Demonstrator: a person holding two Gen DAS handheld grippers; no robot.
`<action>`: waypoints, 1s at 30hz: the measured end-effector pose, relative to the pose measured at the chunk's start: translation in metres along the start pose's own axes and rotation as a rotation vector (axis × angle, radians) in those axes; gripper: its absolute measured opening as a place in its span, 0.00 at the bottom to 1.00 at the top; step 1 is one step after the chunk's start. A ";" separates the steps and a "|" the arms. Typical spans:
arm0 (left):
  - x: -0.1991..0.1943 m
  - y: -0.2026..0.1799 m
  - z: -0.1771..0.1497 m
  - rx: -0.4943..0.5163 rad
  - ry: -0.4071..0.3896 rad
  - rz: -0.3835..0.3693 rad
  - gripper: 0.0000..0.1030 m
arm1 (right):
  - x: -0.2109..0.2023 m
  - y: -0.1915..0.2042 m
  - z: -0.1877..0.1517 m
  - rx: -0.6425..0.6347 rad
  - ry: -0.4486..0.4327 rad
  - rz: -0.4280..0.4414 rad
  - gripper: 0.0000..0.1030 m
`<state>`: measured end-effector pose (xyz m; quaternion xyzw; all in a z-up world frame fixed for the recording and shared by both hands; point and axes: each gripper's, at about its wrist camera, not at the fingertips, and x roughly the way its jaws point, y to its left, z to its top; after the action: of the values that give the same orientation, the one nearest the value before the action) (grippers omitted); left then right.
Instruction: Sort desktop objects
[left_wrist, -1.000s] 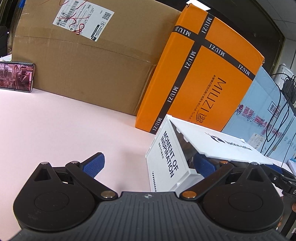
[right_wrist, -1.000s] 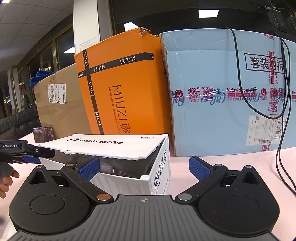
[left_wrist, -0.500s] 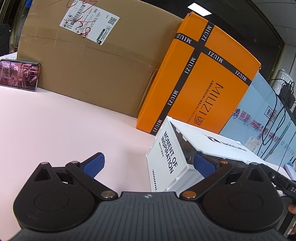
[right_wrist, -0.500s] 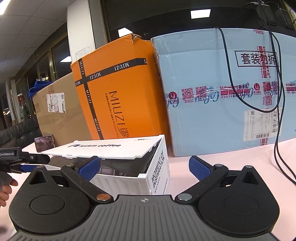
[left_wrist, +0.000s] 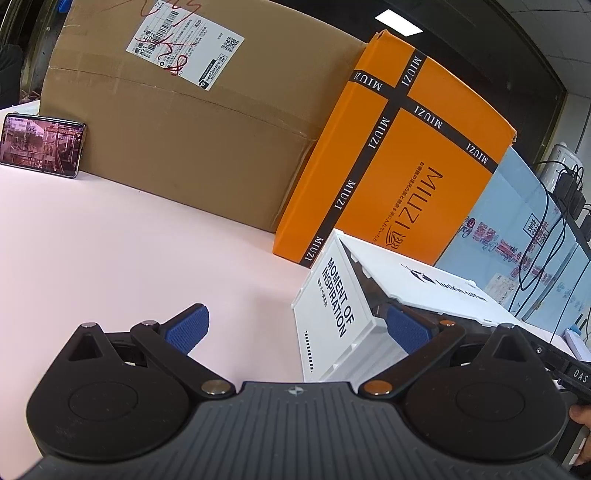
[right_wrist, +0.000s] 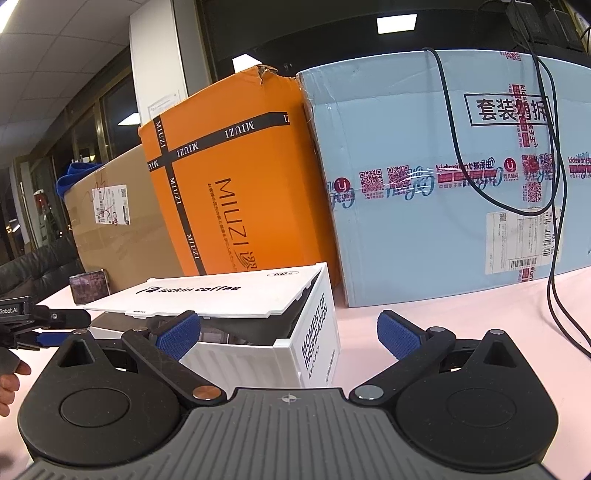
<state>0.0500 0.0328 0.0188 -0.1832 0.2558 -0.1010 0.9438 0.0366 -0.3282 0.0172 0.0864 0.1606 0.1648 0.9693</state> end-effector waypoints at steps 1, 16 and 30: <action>0.000 0.000 0.000 0.002 0.001 -0.002 1.00 | 0.000 0.000 0.000 0.001 0.000 -0.001 1.00; -0.003 -0.003 -0.007 0.032 0.008 0.008 1.00 | -0.008 -0.002 -0.002 0.007 -0.049 -0.015 1.00; -0.031 -0.006 0.002 0.049 -0.297 -0.011 1.00 | -0.022 0.000 -0.001 -0.023 -0.217 -0.063 1.00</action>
<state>0.0241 0.0364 0.0365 -0.1745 0.1097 -0.0842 0.9749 0.0167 -0.3353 0.0225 0.0874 0.0554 0.1256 0.9867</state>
